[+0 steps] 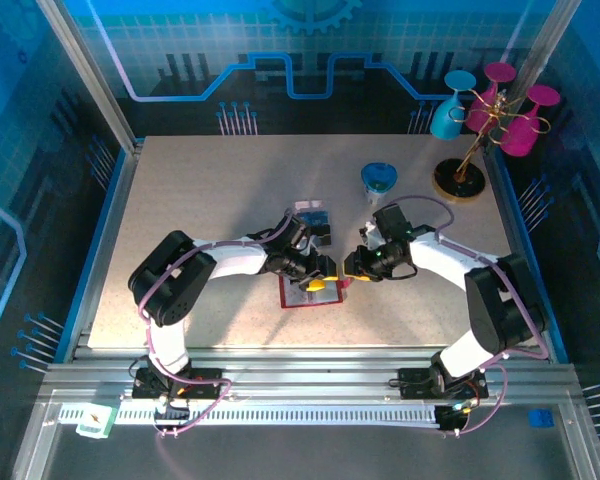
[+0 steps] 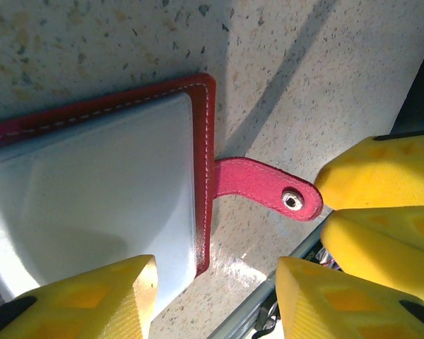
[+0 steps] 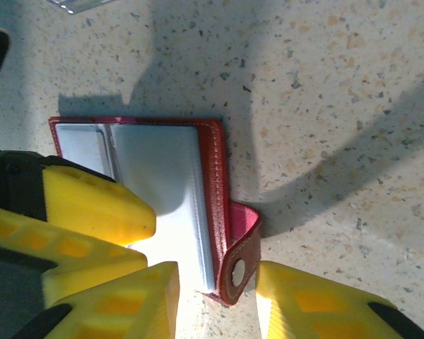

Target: Take the credit cards out of the card holder

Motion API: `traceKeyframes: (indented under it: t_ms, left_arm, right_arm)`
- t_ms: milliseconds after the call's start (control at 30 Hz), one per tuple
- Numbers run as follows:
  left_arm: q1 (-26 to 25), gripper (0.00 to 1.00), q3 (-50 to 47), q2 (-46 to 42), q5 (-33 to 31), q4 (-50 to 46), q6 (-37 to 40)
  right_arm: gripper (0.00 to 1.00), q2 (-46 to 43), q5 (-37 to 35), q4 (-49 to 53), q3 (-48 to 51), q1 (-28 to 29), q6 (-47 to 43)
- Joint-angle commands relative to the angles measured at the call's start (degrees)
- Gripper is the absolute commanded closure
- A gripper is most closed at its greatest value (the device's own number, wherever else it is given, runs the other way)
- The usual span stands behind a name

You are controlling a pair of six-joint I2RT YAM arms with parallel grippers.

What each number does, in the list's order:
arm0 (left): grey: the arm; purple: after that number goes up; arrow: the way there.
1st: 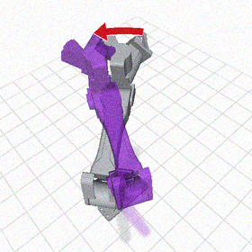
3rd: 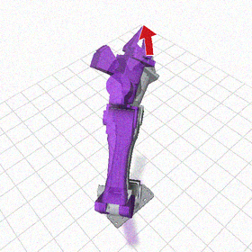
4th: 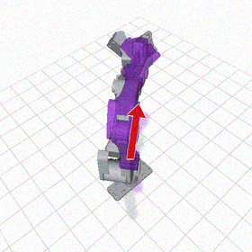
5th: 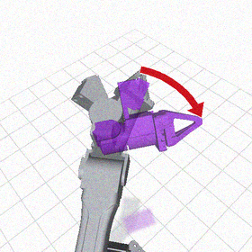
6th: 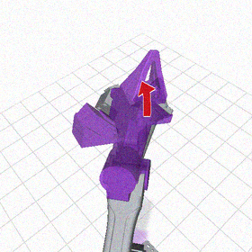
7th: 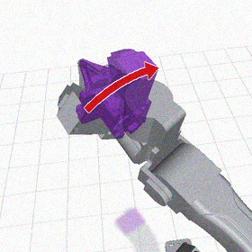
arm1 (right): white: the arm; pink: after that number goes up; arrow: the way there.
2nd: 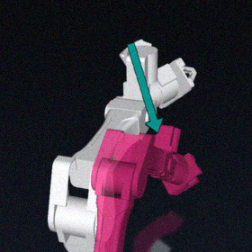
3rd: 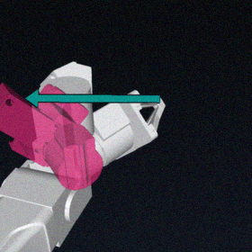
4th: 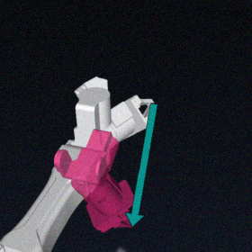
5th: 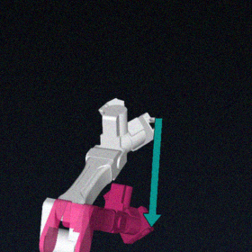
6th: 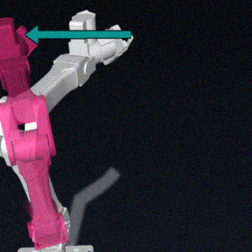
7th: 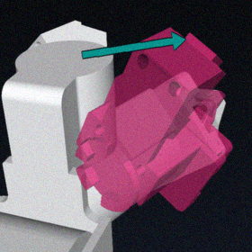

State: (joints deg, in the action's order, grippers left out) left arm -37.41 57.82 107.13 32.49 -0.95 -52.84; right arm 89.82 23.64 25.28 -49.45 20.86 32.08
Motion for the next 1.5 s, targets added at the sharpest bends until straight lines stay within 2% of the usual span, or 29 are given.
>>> traceKeyframes:
  t_ms: [0, 133, 300, 500, 733, 800, 900, 1133, 1233, 1467]
  left_arm:
    - [-0.36, 0.51, 1.33, 0.59, 1.31, 0.4, -1.53]
    - [0.21, 0.5, 1.24, -0.77, 1.67, 0.95, -1.74]
    - [2.39, 0.5, 1.24, -4.23, 1.05, -1.85, 0.1]
    - [5.27, 0.5, 0.32, -8.12, 0.12, -5.7, 2.75]
    - [6.98, 0.5, -0.95, -10.37, -0.38, -7.99, 4.31]
    - [7.24, 0.5, -1.21, -10.79, -1.34, -9.32, 5.13]
    - [7.6, 0.5, -2.01, -11.78, -3.83, -11.5, 5.86]
    - [9.58, 0.52, -5.78, -13.7, -6.46, -13.17, 6.8]
    - [10.34, 0.61, -7.35, -13.79, -5.99, -12.5, 7.05]
    - [11.18, 0.75, -10.46, -14.8, -7.24, -11.77, 7.53]
  right_arm:
    - [0.68, 1.95, 1.78, -0.34, 0.14, -0.65, -0.96]
    - [0.74, 2.33, 2.97, -1.61, 0.78, -0.6, -0.68]
    - [0.89, 1.53, 3.52, -1.99, 1.5, -0.41, -0.4]
    - [0.95, 0.81, 4.48, -2.86, 2.43, 0.55, 0.97]
    - [0.94, 0.45, 3.19, -2.73, 2.61, 1.99, 1.94]
    - [0.85, 0.02, 1.6, -1.51, 2.01, 2.15, 1.77]
    - [0.77, -0.67, 0.14, 0.5, 0.49, 2.22, 1.41]
    - [0.73, -2.2, -1.79, 3.37, -3.9, 3.77, 1.69]
    - [0.73, -1.8, -2.17, 3.3, -5.66, 5.81, 2.78]
    - [0.73, 1.92, -1.05, -1.07, -9.07, 11.68, 7.16]
